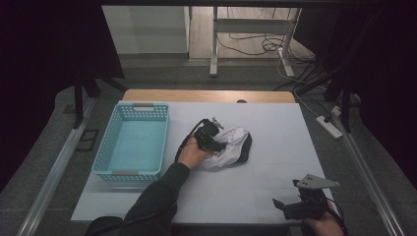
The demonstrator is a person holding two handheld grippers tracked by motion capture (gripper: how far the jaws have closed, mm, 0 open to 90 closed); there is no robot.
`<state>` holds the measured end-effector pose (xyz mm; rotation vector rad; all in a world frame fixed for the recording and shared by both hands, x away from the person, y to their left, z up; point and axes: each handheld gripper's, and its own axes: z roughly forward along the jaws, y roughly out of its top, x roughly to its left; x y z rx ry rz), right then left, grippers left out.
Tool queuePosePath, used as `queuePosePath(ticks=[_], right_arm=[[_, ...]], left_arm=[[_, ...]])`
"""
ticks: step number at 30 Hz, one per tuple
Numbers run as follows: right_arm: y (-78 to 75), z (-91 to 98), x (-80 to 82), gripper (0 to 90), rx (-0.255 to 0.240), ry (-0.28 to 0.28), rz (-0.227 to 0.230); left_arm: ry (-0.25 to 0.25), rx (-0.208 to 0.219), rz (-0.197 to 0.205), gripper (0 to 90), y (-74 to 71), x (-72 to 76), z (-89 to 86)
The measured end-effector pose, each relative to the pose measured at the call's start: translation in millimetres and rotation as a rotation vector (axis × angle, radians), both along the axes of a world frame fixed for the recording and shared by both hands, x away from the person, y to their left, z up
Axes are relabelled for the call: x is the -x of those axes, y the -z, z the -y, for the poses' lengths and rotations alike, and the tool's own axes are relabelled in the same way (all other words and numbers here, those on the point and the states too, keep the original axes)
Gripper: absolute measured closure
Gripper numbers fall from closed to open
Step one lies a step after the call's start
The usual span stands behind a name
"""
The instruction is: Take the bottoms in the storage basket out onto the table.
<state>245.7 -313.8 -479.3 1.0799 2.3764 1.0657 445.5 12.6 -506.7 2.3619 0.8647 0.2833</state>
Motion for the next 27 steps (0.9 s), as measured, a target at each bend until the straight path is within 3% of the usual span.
queuePosePath(ticks=[9, 20, 24, 27], right_arm=[[0.1, -0.5, 0.1, 0.0, 0.002, -0.001, -0.001], [0.1, -0.6, 0.1, 0.0, 0.004, -0.003, -0.001], [0.1, -0.7, 0.1, 0.0, 0.006, -0.002, -0.001], [0.1, -0.7, 0.1, 0.0, 0.006, -0.002, -0.001]], left_arm=[[-0.016, 0.036, -0.021, 19.0, -6.3, 1.3, 1.4], [0.001, 0.053, -0.036, 0.0, -17.1, 5.5, 5.2], [0.038, 0.023, -0.044, 0.0, -20.4, 8.0, 6.9], [0.059, 0.033, -0.032, 0.0, -23.4, 10.7, 7.4]])
